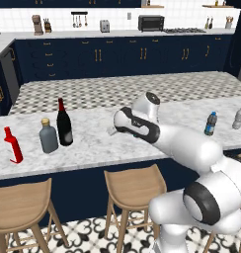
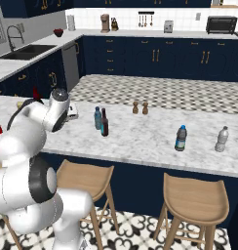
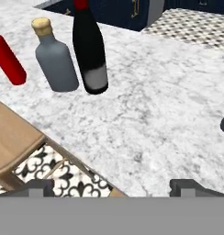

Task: Move the plastic bottles in the middle to the plastics group, and the glass bottles in the middle to the glass group.

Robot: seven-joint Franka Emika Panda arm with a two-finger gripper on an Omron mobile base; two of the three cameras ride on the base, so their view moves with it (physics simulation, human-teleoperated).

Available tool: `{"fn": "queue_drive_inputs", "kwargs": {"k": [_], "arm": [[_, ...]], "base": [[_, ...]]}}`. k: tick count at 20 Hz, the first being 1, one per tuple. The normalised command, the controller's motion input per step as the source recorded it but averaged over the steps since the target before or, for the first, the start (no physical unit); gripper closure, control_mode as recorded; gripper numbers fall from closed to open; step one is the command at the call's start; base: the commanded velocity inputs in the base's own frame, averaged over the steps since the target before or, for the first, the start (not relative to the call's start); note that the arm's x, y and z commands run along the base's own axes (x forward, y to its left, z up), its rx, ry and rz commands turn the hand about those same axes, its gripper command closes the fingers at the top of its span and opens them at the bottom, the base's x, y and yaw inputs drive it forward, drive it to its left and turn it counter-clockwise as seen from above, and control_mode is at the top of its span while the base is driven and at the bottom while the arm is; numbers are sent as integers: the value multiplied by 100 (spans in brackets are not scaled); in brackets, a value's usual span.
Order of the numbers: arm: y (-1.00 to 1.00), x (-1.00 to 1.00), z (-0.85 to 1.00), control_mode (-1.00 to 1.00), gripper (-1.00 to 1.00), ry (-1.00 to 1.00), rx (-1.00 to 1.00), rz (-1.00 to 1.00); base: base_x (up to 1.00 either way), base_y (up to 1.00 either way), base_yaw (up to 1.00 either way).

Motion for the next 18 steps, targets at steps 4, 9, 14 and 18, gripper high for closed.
{"fn": "queue_drive_inputs", "kwargs": {"k": [4,9,14,18], "arm": [[-97,2,41,-100,-100,5,-1,-23],[-100,31,35,-100,-100,11,-4,-28],[-92,53,11,-100,-100,14,-11,-26],[-29,18,-16,-100,-100,8,-2,-5]], "base": [[0,0,0],[0,0,0],[0,0,0],[0,0,0]]}}
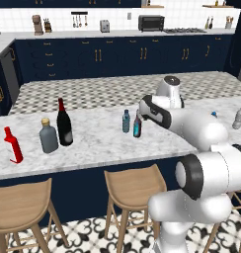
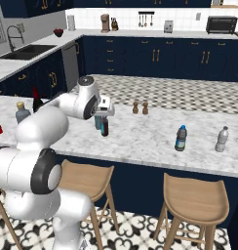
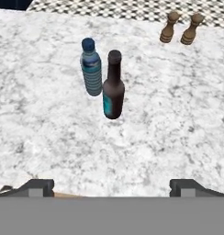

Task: Move the plastic bottles in the middle to the plastics group, and the glass bottles in the middle to the glass group.

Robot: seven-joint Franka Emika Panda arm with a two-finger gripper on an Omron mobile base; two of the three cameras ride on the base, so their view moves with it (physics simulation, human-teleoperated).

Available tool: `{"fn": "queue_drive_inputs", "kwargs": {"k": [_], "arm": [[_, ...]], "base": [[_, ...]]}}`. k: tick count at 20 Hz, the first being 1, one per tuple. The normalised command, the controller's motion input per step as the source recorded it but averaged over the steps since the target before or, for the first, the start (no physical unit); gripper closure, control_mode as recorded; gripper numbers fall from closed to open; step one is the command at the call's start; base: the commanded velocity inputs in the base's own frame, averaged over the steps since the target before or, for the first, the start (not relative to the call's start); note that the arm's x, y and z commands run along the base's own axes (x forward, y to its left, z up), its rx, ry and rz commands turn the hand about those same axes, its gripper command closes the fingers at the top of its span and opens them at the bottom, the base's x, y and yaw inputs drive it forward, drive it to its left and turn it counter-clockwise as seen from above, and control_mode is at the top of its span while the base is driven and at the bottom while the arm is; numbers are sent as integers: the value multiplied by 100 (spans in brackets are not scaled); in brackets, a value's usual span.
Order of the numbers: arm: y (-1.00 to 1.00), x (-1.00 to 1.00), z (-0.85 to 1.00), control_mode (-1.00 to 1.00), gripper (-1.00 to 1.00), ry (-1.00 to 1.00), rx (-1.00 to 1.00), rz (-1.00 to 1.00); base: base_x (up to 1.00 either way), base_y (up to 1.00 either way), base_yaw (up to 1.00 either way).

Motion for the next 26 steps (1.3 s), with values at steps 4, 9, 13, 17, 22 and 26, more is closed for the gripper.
{"fn": "queue_drive_inputs", "kwargs": {"k": [4,9,13,17,22,26], "arm": [[0,15,-42,-100,-100,2,1,0],[0,33,-44,-100,-100,0,1,0],[0,46,-18,-100,-100,0,0,0],[0,43,-17,-100,-100,0,0,0],[0,17,-20,-100,-100,-1,0,0],[1,41,-18,-100,-100,0,0,2]], "base": [[0,0,0],[0,0,0],[0,0,0],[0,0,0],[0,0,0],[0,0,0]]}}
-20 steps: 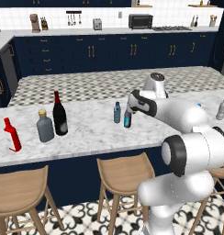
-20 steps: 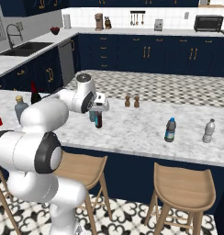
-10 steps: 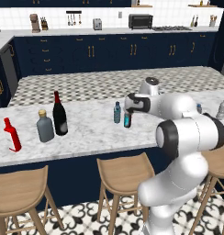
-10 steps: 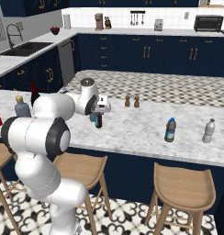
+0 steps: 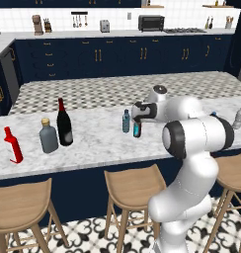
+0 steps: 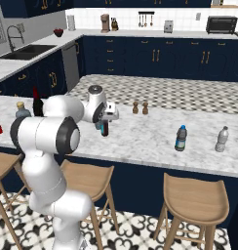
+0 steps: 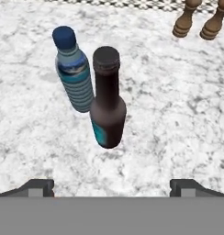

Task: Move the plastic bottles in the middle to the plastics group, and the glass bottles in the middle to the glass group.

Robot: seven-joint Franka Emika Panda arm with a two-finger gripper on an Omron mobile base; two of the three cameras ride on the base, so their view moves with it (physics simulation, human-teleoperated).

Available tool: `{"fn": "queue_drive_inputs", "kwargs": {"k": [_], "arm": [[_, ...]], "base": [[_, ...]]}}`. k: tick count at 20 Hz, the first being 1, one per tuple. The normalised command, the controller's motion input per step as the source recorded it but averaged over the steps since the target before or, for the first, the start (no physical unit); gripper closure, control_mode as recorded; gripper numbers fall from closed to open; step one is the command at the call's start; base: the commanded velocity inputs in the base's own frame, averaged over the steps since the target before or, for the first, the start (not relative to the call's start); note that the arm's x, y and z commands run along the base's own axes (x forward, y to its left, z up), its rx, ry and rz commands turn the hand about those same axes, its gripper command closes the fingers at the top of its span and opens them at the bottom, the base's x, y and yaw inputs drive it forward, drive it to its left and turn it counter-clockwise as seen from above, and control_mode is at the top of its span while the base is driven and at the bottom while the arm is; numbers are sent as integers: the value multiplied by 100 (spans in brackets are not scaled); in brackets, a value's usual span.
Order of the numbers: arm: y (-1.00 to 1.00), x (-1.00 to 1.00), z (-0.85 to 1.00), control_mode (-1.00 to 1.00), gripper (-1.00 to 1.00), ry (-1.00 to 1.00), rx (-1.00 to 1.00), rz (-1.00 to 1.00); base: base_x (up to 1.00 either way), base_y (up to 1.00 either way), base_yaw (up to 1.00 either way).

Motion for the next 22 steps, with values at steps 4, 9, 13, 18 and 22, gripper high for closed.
{"fn": "queue_drive_inputs", "kwargs": {"k": [4,9,13,18,22], "arm": [[3,46,-14,-100,-100,0,0,4],[1,40,-11,-100,-100,0,0,4],[4,20,-9,-100,-100,0,0,4],[7,0,-16,-100,-100,0,0,6],[5,3,-11,-100,-100,0,0,6]], "base": [[0,0,0],[0,0,0],[0,0,0],[0,0,0],[0,0,0]]}}
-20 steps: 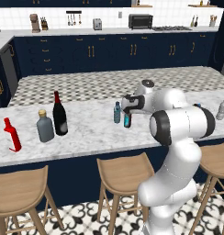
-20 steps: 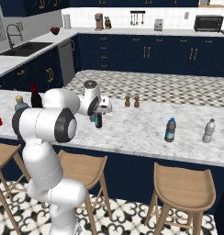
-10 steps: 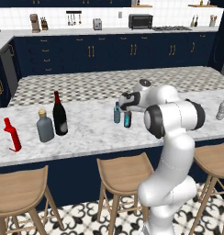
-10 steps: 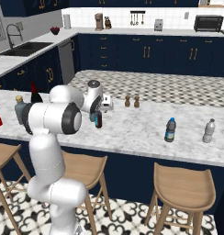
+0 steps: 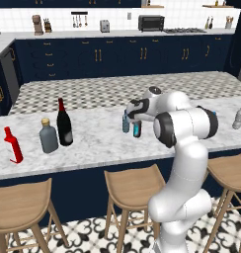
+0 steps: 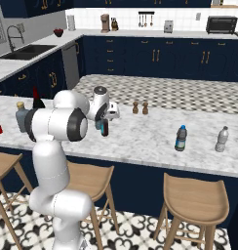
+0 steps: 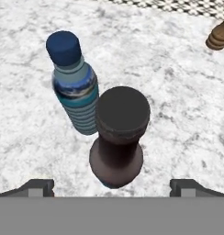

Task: Move the plastic bottles in the middle to the plastics group, and the glass bottles in the middle to the glass group.

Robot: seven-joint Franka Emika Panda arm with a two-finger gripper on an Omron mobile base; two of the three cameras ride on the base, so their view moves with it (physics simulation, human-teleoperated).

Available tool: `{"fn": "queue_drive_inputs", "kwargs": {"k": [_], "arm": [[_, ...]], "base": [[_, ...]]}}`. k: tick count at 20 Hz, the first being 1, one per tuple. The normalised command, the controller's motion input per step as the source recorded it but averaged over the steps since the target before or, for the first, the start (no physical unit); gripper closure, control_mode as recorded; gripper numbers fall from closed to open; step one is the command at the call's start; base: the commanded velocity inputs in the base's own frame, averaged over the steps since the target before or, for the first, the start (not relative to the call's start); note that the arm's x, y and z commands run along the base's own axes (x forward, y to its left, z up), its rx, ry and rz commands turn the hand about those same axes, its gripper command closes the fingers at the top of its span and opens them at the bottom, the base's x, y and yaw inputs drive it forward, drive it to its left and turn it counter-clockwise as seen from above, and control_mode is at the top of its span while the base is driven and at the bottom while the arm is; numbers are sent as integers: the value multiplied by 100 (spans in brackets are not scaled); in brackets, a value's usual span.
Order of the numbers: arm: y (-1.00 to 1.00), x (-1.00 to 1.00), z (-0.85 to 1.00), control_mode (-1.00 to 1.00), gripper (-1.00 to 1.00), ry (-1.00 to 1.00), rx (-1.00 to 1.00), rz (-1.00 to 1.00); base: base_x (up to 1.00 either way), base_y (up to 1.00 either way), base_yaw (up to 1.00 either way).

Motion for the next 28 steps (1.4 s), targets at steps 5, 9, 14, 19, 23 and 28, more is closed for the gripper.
{"fn": "queue_drive_inputs", "kwargs": {"k": [5,9,14,19,23,28], "arm": [[0,16,-9,-100,-100,0,0,2],[0,12,0,-100,-100,0,0,0],[0,5,0,-100,-100,0,0,0],[0,1,-1,-100,-100,0,0,1],[3,0,-6,-100,-100,0,0,2],[2,0,-8,-100,-100,0,0,1]], "base": [[0,0,0],[0,0,0],[0,0,0],[0,0,0],[0,0,0],[0,0,0]]}}
